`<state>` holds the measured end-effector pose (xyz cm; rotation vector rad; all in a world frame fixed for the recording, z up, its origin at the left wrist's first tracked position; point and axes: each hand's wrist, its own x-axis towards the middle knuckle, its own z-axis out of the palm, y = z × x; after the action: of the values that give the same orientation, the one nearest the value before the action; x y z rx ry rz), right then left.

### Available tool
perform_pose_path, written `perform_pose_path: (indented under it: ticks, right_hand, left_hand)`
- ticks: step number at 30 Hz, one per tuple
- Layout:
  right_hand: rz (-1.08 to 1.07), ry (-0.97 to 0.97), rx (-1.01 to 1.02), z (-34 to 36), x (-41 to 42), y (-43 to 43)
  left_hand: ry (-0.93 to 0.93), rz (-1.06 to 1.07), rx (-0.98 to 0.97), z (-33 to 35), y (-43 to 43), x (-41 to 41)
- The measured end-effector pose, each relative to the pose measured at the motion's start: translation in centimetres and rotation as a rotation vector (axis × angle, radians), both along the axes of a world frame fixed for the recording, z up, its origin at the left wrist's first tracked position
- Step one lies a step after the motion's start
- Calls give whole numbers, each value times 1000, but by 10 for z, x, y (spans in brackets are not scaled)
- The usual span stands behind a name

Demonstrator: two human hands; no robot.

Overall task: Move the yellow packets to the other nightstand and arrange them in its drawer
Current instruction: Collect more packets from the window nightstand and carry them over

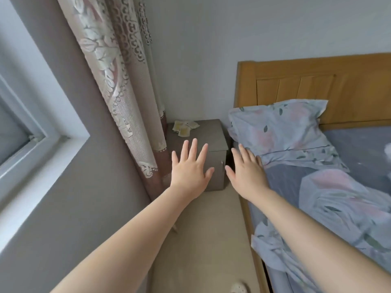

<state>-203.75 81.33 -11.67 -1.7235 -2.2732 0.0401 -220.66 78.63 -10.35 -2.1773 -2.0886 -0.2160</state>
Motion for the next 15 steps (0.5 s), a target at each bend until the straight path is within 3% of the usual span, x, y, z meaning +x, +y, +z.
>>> perform_pose_path:
  ticks: [8,15]
  right_hand:
    - [59,-9,-94,-21,10,216]
    - [119,-51,-251,-73,-34,354]
  left_hand:
    - [-73,95,-152,-26,208,20]
    - [-145,167,-273,-76,341,-28]
